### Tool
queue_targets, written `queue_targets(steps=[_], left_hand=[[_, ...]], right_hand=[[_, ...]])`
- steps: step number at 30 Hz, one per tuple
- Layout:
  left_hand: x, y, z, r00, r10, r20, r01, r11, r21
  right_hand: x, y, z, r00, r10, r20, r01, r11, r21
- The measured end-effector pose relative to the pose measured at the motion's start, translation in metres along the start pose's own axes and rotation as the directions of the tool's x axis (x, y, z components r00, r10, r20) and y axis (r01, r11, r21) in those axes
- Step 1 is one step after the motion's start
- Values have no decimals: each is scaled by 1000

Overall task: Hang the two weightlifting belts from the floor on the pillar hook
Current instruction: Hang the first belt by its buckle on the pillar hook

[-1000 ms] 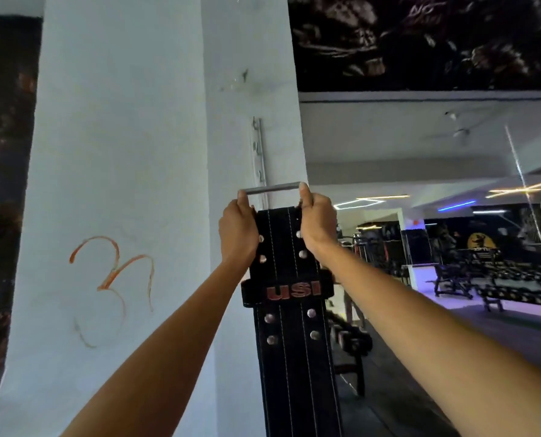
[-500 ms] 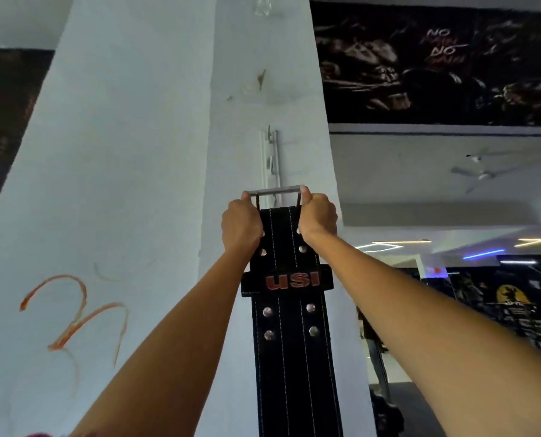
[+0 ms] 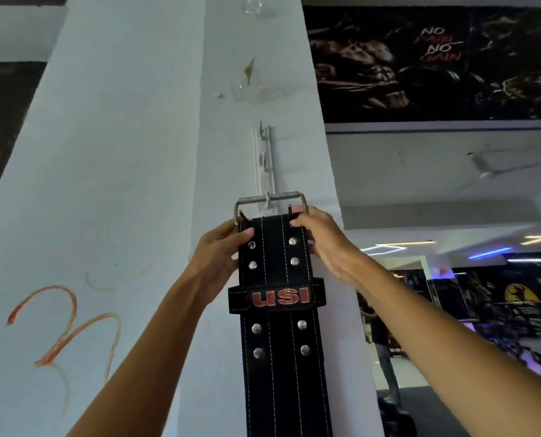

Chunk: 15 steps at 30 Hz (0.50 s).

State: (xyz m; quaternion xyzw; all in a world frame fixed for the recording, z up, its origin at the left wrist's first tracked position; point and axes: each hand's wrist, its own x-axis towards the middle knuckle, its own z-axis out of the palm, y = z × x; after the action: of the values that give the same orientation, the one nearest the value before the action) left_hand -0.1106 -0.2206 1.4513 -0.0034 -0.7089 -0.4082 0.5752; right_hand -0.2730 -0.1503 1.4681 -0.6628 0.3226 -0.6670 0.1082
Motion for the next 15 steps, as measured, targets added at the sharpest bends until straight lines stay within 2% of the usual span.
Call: queue_targets(steps=[2,5,8,11,15], left_hand=[[1,2,3,996,36,-79,-31,998,55],[12,10,16,964,-2,-266,29,995,98],[26,21,22,929,-112,-352,139,989,54],[30,24,22,926,-149,-347,181,981,62],[25,17,21,933,-98,-347,131,989,74]], right_hand=[[-2,1,1,999,-42,-5,42,999,2],[10,2,7,965,-99,-241,82,993,-82],[28,-2,13,902,-81,-424,3,983,-181],[36,-6,13,888,-63,-455,-50,971,-232],[29,-3,13,915,-96,-391,2,972,-234]])
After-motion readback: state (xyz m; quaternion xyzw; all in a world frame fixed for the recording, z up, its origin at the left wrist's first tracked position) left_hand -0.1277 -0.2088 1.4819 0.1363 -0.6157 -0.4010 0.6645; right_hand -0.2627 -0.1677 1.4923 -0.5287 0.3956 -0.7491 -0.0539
